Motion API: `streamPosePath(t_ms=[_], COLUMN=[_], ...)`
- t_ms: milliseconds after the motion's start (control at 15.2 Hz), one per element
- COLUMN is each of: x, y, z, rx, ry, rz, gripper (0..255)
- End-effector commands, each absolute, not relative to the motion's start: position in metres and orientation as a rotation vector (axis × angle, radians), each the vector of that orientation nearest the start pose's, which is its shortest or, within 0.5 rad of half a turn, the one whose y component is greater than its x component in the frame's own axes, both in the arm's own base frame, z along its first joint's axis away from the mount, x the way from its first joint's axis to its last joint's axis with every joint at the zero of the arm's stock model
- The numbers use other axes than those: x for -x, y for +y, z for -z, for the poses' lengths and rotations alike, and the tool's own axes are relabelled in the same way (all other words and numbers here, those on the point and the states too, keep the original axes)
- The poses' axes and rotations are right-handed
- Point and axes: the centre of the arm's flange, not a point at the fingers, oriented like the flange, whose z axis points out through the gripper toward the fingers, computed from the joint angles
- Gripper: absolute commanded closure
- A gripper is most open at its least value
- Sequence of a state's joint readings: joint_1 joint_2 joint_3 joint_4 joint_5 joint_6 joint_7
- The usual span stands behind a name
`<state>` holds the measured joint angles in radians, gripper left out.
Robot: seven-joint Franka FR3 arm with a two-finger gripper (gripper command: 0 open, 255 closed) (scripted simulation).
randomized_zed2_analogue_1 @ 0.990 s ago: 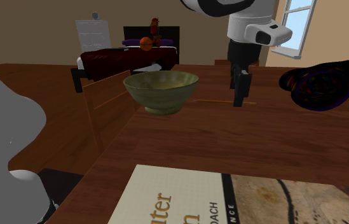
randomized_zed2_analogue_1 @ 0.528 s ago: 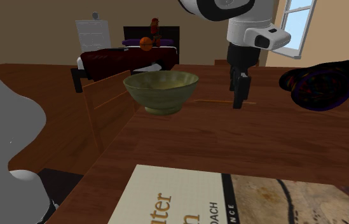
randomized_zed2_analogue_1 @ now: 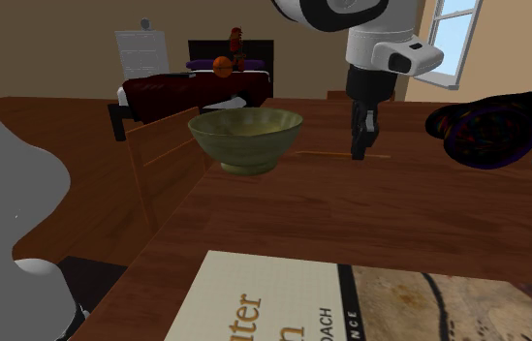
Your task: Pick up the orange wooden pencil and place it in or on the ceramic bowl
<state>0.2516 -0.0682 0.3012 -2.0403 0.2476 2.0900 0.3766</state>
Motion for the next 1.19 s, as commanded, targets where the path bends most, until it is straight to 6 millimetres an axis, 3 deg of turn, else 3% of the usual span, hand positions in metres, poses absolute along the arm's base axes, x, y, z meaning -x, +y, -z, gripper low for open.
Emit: streamPosePath(t_ms=[0, 132, 1122], x=[-0.458, -0.458, -0.458], y=[0.3, 0.3, 0.3], z=[-0.483, -0.483, -0.562], rx=[2.909, 2.909, 2.909], ry=[-0.096, -0.096, -0.096], rz=[0.017, 0.017, 0.017], gripper=[255, 255, 255])
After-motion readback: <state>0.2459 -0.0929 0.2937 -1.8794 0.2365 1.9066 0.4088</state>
